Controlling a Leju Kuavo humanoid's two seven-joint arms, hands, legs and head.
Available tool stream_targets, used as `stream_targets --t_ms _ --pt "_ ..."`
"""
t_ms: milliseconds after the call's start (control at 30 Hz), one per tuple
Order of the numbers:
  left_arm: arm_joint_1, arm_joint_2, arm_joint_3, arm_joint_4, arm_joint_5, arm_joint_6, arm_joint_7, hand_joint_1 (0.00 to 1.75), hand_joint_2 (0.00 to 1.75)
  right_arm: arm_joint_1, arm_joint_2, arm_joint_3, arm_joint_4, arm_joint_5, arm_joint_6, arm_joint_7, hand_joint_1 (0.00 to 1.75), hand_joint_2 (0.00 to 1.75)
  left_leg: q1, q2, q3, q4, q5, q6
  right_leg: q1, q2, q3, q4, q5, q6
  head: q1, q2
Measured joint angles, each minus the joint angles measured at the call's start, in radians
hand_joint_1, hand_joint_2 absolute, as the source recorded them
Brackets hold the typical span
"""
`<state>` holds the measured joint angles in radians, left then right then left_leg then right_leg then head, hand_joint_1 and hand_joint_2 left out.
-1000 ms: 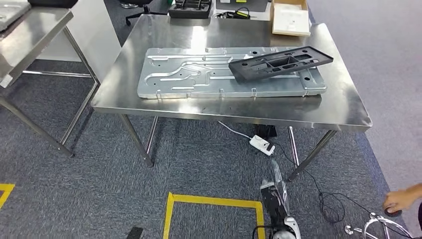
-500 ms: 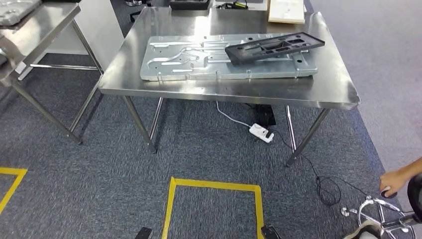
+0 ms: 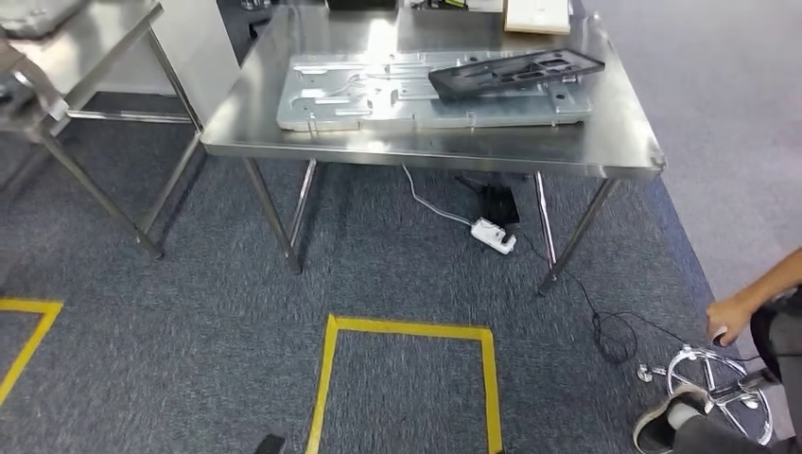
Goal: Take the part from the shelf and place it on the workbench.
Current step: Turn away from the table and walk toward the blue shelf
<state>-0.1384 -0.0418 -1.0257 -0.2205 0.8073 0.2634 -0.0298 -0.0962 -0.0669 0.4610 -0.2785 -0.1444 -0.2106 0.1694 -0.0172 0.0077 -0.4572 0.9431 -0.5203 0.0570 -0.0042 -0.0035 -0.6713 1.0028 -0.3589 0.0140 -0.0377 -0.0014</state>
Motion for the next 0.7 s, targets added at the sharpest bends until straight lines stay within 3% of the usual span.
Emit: stream_targets --t_ms 33,100,133,167,200,233,267,300,367,400,467,500,567,633,667,700 --pt "0.0 0.0 0.0 0.0 -0.001 0.0 0.0 0.0 0.0 0.002 0.002 0.001 0.005 0.003 0.004 -0.001 0.0 0.0 0.002 0.002 -0.013 -0.005 0.017 0.006 0.0 0.001 -0.013 0.029 -0.043 0.003 0.001 0.0" --pt "0.002 0.001 -0.001 0.0 -0.008 0.001 -0.004 0.0 0.0 0.004 0.007 0.009 0.01 0.018 0.012 -0.012 0.0 0.0 0.003 -0.001 -0.045 -0.006 0.041 0.013 -0.004 0.003 -0.046 0.149 -0.16 0.005 0.005 0.0" --pt "0.002 0.001 -0.002 0.0 -0.014 0.005 -0.007 0.0 0.0 0.004 0.011 0.015 0.013 0.03 0.015 -0.021 0.0 0.0 0.003 -0.004 -0.061 -0.005 0.052 0.012 -0.005 0.002 -0.058 0.218 -0.19 0.006 0.008 0.0" --pt "0.003 0.001 -0.003 0.0 -0.02 0.014 -0.009 0.0 0.0 0.002 0.014 0.021 0.016 0.042 0.016 -0.032 0.0 0.0 0.003 -0.008 -0.078 -0.003 0.062 0.01 -0.005 0.003 -0.062 0.272 -0.189 0.008 0.009 0.0" --pt "0.002 0.001 -0.004 0.0 -0.028 0.026 -0.007 0.0 0.0 0.001 0.018 0.028 0.018 0.053 0.015 -0.04 0.0 0.0 0.003 -0.011 -0.095 0.0 0.074 0.007 -0.005 0.003 -0.053 0.3 -0.163 0.008 0.009 0.0" --pt "0.001 0.001 -0.006 0.0 -0.039 0.036 -0.002 0.0 0.0 0.0 0.022 0.034 0.02 0.062 0.013 -0.047 0.0 0.0 0.004 -0.017 -0.112 0.004 0.084 0.003 -0.005 0.005 -0.026 0.294 -0.13 0.007 0.01 0.0" --pt "0.0 0.002 -0.01 0.0 -0.051 0.04 0.006 0.0 0.0 0.0 0.026 0.039 0.021 0.07 0.008 -0.053 0.0 0.0 0.006 -0.023 -0.128 0.012 0.092 -0.001 -0.005 0.017 0.022 0.25 -0.111 0.005 0.01 0.0" --pt "-0.001 0.005 -0.015 0.0 -0.064 0.037 0.014 0.0 0.0 0.0 0.031 0.045 0.022 0.078 0.003 -0.059 0.0 0.0 0.006 -0.03 -0.142 0.022 0.098 -0.006 -0.005 0.034 0.088 0.177 -0.111 0.002 0.01 0.0" --pt "-0.003 0.014 -0.029 0.0 -0.081 0.019 0.02 0.0 0.0 -0.002 0.04 0.057 0.024 0.095 -0.006 -0.065 0.0 0.0 0.003 -0.044 -0.163 0.046 0.106 -0.016 -0.004 0.062 0.198 0.031 -0.159 -0.005 0.01 0.0" --pt "-0.003 0.02 -0.034 0.0 -0.084 0.01 0.02 0.0 0.0 -0.004 0.044 0.062 0.026 0.103 -0.007 -0.066 0.0 0.0 0.002 -0.051 -0.171 0.054 0.111 -0.021 -0.003 0.062 0.222 -0.007 -0.179 -0.007 0.01 0.0" --pt "0.0 0.033 -0.042 0.001 -0.086 0.001 0.019 0.0 0.0 -0.005 0.053 0.073 0.028 0.113 -0.002 -0.061 0.0 0.0 0.001 -0.063 -0.183 0.066 0.118 -0.031 -0.005 0.045 0.222 -0.023 -0.188 -0.017 0.009 0.0" --pt "0.002 0.039 -0.046 0.001 -0.086 -0.001 0.021 0.0 0.0 -0.005 0.057 0.078 0.03 0.116 0.002 -0.055 0.0 0.0 0.002 -0.059 -0.191 0.078 0.107 -0.038 -0.007 0.034 0.22 -0.023 -0.184 -0.024 0.007 0.0" --pt "0.005 0.045 -0.053 0.002 -0.086 -0.002 0.024 0.0 0.0 -0.003 0.061 0.086 0.034 0.121 0.014 -0.041 0.0 0.0 0.006 -0.04 -0.224 0.156 0.047 -0.05 -0.006 0.01 0.214 -0.023 -0.176 -0.036 0.004 0.0" --pt "0.005 0.047 -0.056 0.002 -0.086 -0.002 0.028 0.0 0.0 -0.003 0.061 0.093 0.037 0.123 0.025 -0.027 0.0 0.0 0.011 -0.027 -0.272 0.284 -0.023 -0.062 -0.003 -0.013 0.205 -0.022 -0.172 -0.04 0.001 0.0" --pt "0.006 0.047 -0.058 0.002 -0.086 -0.002 0.03 0.0 0.0 -0.003 0.061 0.097 0.039 0.123 0.03 -0.021 0.0 0.0 0.014 -0.024 -0.285 0.331 -0.038 -0.065 -0.002 -0.025 0.201 -0.02 -0.171 -0.041 0.001 0.0" --pt "0.007 0.048 -0.059 0.002 -0.086 -0.002 0.031 0.0 0.0 -0.003 0.061 0.1 0.041 0.124 0.033 -0.015 0.0 0.0 0.016 -0.021 -0.282 0.346 -0.034 -0.067 -0.002 -0.037 0.199 -0.018 -0.17 -0.04 0.001 0.0"
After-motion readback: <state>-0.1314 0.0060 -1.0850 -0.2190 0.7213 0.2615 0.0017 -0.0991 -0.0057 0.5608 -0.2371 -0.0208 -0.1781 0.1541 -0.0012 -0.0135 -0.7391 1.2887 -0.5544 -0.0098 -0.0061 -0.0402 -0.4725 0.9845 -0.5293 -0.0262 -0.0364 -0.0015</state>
